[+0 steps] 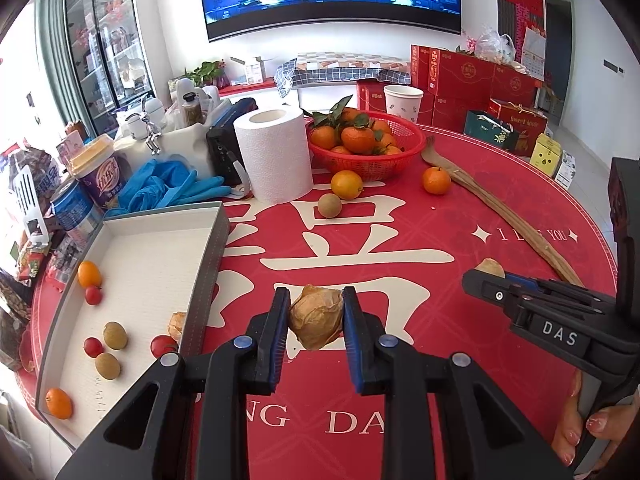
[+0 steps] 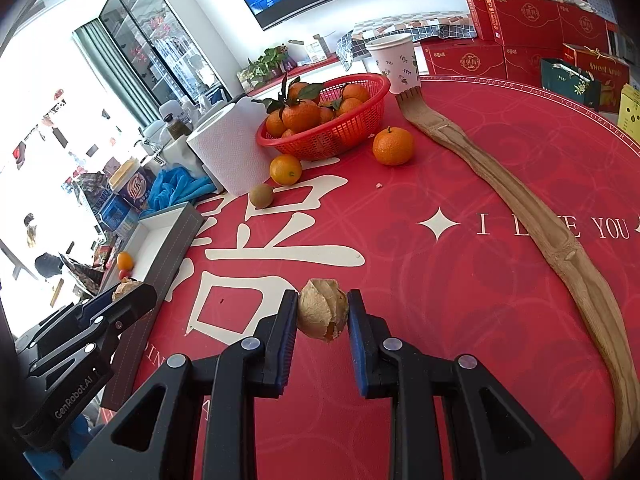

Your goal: Organize fruits

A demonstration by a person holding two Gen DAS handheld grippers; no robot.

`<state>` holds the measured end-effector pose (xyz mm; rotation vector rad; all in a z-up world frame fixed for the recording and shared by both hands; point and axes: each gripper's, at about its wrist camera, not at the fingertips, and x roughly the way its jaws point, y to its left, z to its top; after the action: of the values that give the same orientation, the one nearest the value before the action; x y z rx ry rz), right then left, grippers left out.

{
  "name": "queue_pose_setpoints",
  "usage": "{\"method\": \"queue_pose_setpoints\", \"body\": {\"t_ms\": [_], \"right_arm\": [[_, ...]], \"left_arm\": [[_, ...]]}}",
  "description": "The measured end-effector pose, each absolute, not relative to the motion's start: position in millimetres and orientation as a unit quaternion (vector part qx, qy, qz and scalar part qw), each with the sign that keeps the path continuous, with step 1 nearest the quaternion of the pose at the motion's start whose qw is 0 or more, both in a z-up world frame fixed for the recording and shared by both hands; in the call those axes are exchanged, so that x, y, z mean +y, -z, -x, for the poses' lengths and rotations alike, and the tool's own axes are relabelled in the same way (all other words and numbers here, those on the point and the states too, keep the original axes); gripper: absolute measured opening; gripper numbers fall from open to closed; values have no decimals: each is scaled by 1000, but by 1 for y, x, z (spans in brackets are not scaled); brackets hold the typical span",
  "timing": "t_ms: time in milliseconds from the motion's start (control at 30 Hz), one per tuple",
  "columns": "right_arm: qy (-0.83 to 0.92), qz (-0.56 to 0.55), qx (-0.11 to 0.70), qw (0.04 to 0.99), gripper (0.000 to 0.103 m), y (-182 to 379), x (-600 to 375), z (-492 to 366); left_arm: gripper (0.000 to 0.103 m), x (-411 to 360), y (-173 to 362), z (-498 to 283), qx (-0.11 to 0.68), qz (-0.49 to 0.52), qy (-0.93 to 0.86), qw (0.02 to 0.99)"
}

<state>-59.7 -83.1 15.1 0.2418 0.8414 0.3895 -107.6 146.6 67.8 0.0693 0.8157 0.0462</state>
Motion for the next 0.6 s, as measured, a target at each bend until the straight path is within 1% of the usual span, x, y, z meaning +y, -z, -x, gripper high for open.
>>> {"method": "queue_pose_setpoints", "body": {"t_ms": [600], "right_arm": [[-188, -117, 404, 888, 25, -15, -83, 60]], "left_arm": [[28, 156, -66, 102, 399, -38, -45, 915]]}}
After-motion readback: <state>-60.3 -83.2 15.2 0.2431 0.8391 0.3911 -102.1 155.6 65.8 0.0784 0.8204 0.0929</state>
